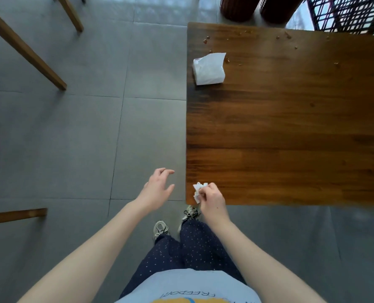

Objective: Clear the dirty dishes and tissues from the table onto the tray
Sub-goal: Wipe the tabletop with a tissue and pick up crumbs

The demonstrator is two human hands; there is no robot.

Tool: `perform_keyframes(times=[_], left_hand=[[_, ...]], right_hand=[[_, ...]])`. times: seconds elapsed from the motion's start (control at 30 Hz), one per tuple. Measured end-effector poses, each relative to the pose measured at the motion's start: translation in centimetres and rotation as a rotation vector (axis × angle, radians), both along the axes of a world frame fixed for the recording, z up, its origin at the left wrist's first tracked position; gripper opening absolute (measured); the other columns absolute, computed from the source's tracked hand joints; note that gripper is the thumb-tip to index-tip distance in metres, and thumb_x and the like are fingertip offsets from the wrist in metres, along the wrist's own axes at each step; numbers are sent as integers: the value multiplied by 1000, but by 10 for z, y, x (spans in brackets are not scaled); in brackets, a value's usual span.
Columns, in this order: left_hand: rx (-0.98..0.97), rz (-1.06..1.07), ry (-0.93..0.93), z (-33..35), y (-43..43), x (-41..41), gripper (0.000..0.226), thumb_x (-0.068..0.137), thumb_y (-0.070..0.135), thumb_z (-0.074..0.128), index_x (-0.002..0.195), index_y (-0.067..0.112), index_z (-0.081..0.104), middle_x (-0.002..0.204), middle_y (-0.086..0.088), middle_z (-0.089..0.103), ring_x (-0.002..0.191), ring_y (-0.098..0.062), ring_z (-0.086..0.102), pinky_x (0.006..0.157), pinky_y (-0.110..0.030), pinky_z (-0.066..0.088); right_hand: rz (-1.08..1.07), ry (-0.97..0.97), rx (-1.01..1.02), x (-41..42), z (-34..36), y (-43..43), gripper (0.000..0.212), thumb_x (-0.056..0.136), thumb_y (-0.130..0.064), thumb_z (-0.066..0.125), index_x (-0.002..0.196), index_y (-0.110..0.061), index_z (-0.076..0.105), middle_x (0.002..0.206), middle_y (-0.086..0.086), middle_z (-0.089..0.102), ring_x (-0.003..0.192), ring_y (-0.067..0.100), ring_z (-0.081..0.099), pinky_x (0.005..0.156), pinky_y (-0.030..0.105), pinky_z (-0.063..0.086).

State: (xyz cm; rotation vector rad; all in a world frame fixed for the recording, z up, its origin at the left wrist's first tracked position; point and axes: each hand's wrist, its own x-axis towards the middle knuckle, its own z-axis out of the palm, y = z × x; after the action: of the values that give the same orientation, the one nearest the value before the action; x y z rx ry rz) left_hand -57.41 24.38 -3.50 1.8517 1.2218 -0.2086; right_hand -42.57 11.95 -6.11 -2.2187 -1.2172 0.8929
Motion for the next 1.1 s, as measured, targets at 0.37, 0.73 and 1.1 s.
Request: perform_keyframes(times=[0.37,0.73,1.1], left_hand=[[37,-49,-13,0,13,11,45,96,25,50,140,21,39,145,-5,32,135,-23,33,111,-43,29],[45,-141,50,2,40,64,54,97,31,49,147,30,28,157,-1,19,141,-24,26,111,-43,26],[90,-130,26,8,80,66,53,97,32,48,146,29,29,156,-3,21,141,-24,26,111,-43,28]], right_hand=[[-468,-192,-14,84,5,-7,15,93,-6,56,101,-2,68,103,7,58,85,15,55,67,17,39],[-220,-33,68,83,-2,21,13,89,0,58,91,-5,69,95,0,53,84,14,55,71,14,42],[-377,-89,47,95,1,70,15,93,-3,53,95,-5,68,98,-3,51,87,13,56,68,9,39]])
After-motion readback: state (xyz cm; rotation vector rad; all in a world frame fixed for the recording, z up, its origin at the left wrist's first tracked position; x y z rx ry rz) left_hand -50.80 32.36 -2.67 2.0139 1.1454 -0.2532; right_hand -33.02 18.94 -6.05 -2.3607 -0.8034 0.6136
